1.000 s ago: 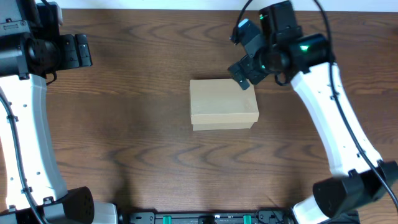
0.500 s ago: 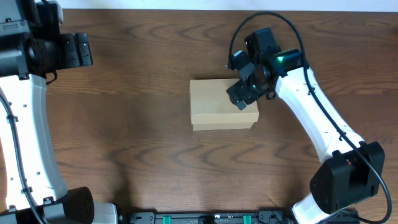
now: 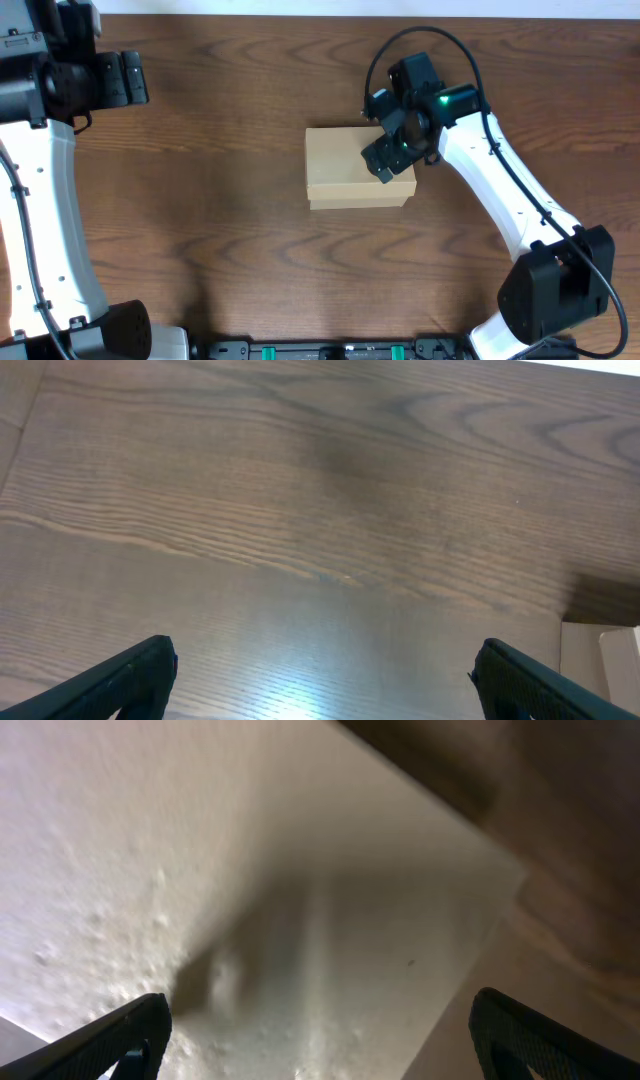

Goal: Pack container

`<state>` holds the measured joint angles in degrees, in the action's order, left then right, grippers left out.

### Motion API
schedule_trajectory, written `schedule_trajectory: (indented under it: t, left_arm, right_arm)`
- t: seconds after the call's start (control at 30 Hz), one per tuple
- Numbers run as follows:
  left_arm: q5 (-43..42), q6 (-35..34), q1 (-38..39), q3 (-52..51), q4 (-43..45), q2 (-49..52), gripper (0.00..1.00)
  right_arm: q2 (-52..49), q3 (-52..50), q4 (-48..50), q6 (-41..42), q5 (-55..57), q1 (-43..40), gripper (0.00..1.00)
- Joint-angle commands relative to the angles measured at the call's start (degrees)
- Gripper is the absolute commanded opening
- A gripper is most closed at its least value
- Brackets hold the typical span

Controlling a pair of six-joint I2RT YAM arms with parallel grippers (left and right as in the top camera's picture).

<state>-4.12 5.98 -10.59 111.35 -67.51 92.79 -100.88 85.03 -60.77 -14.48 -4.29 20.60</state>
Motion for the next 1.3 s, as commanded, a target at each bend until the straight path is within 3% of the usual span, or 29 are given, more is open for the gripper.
schedule_trajectory:
  t: [0.0,0.37,0.7,0.9,1.03,1.27]
  left_arm:
    - [-0.28,-0.37,0.28,0.79,0.17,-0.61,0.95]
    - [-0.31,-0.20,0.28,0.79,0.17,-0.61,0.95]
    - [-0.39,1.29,0.55,0.79,-0.24,-0.61,0.96]
    - [-0.48,2.36,0.57,0.79,-2.05,-1.38,0.95]
    - [-3.72,6.64,0.55,-1.38,-1.05,-4.48,0.95]
    - [-10.12,9.07,0.42,-22.18,9.18,-16.31,0.96]
  right_arm:
    - [-0.20,-2.01,0.00,0.76,-0.24,0.50,0.95]
    - [-0.20,-9.53,3.85,1.95,-0.52,0.48,0.97]
    - [3.76,-5.11,9.09,3.37,-0.39,-0.61,0.99]
    - [7.63,4.81,8.22,3.30,-0.28,-7.61,0.99]
    - [11.10,5.14,6.97,3.76,-0.83,-15.32,0.99]
    - [18.95,-3.23,10.01,3.23,-5.62,-28.20,0.97]
